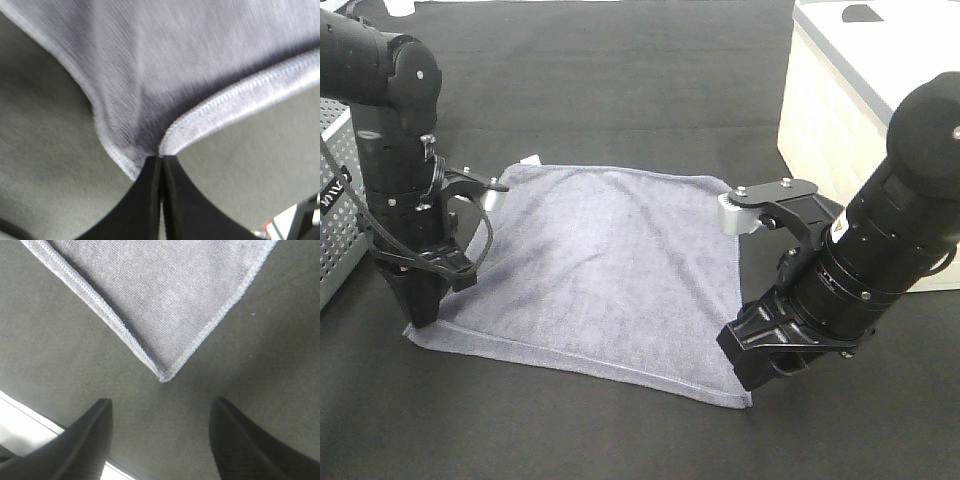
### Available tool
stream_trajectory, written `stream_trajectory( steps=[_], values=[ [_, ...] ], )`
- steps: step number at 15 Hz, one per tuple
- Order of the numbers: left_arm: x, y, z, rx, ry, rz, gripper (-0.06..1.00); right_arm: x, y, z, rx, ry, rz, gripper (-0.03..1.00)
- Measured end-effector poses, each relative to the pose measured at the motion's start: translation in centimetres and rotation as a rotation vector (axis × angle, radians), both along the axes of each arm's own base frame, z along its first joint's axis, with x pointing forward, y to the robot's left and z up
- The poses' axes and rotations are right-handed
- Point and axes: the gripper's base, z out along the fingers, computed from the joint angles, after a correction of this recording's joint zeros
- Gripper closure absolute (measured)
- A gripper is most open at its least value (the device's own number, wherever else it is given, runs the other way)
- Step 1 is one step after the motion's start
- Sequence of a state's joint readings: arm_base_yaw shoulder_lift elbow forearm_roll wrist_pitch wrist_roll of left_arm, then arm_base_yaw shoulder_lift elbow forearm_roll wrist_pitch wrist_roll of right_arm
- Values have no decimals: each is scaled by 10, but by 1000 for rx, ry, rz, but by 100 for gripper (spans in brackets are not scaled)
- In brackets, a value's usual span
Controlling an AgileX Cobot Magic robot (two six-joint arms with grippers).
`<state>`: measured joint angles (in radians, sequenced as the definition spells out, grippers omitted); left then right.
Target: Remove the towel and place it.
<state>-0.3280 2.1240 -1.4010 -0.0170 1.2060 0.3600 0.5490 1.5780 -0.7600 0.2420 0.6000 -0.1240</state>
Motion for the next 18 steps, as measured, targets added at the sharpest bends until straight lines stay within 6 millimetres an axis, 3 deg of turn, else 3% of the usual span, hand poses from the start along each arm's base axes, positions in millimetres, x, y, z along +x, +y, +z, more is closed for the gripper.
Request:
stream_trajectory(
  steps=[5,8,13,14,16,18],
  values=[
    [-11,4,-3,9,32,-7,94,-1,0,0,-3,6,1,40],
    [-34,12,-20,34,131,-28,94,-1,0,0,-3,6,1,40],
    [-37,12,-22,37,141,-29,93,-1,0,0,-3,7,1,40],
    [-37,13,-23,47,143,-15,87,-1,0,0,-3,7,1,40],
    [-38,13,-23,55,145,2,57,-1,0,0,-3,7,1,40],
    [-38,13,-23,57,146,15,43,-1,0,0,-3,7,1,40]
  ],
)
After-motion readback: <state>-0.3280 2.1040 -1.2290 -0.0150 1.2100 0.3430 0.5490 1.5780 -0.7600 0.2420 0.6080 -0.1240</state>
